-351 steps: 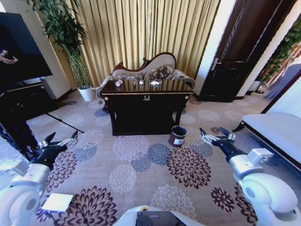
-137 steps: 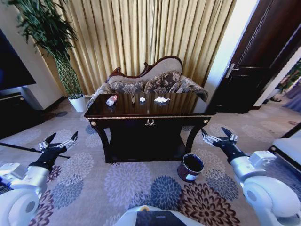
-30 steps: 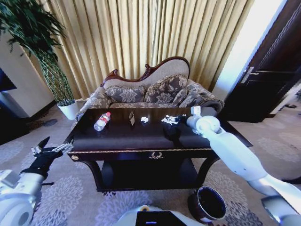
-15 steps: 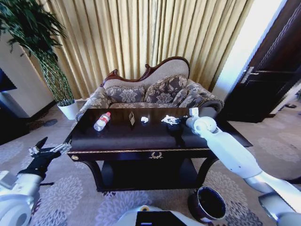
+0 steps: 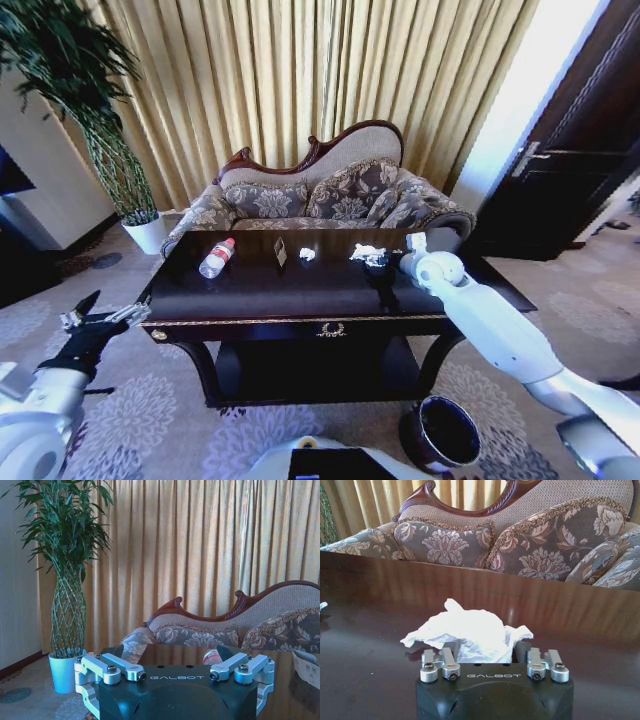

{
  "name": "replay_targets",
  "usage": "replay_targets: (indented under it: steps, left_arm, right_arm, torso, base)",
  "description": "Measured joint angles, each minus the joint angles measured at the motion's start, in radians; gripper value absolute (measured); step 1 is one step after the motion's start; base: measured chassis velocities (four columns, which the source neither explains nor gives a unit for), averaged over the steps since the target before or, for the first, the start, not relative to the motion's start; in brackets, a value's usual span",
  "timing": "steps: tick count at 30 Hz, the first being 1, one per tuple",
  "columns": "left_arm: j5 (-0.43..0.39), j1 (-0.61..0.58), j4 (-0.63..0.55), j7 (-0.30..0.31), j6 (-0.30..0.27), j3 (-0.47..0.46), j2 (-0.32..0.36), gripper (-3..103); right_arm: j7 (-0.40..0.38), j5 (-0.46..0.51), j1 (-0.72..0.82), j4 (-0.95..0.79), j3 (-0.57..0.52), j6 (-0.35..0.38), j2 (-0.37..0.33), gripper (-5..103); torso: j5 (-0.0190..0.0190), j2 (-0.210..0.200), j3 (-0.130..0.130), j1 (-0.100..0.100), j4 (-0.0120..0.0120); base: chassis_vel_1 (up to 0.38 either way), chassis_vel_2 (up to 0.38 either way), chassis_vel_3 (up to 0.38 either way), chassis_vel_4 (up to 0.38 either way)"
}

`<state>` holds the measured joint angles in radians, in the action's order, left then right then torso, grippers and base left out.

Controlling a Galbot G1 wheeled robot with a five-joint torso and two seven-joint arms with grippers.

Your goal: Move to the front of the table and place the trash on the table into the trash bin.

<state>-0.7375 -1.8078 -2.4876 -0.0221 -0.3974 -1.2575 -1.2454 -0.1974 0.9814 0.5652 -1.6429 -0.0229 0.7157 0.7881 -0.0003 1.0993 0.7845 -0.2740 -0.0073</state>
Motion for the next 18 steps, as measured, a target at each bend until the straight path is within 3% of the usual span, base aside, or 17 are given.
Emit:
replay_targets:
  steps: [1, 3, 7, 10, 11, 18]
  left_arm:
    - [0.000, -0.001, 0.001, 0.000, 0.001, -0.001, 0.000, 100]
    - [0.000, -0.002, 0.001, 0.000, 0.001, -0.001, 0.000, 100]
    - [-0.001, -0.003, 0.001, -0.001, 0.002, -0.003, 0.001, 100]
    - [-0.002, -0.003, 0.001, -0.001, 0.002, -0.003, 0.000, 100]
    - [-0.002, -0.003, 0.000, -0.002, 0.002, -0.003, 0.000, 100]
    - [-0.003, -0.003, -0.001, -0.003, 0.003, -0.003, 0.000, 100]
  right_arm:
    - [0.000, -0.001, 0.005, -0.001, -0.004, -0.001, 0.000, 52]
    - [0.000, -0.002, 0.008, -0.002, -0.006, -0.001, -0.001, 52]
    - [0.000, -0.002, 0.018, -0.007, -0.015, -0.001, -0.007, 31]
    - [0.000, -0.003, 0.019, -0.010, -0.017, -0.001, -0.011, 25]
    - [0.001, -0.002, 0.021, -0.012, -0.019, -0.001, -0.015, 15]
    - [0.003, -0.001, 0.038, -0.028, -0.033, -0.001, -0.027, 1]
  torso:
    - [0.0000, 0.000, 0.000, 0.000, 0.0000]
    - [0.0000, 0.000, 0.000, 0.000, 0.0000]
    - [0.0000, 0.000, 0.000, 0.000, 0.0000]
    - [0.0001, 0.000, 0.000, 0.000, 0.0000]
    - [0.0001, 0.000, 0.000, 0.000, 0.0000]
    - [0.0002, 0.000, 0.000, 0.000, -0.0001]
  base:
    - [0.000, 0.000, 0.000, 0.000]
    - [0.000, 0.000, 0.000, 0.000]
    - [0.000, 0.000, 0.000, 0.000]
    - [0.000, 0.000, 0.000, 0.000]
    - [0.000, 0.000, 0.000, 0.000]
    - [0.000, 0.000, 0.000, 0.000]
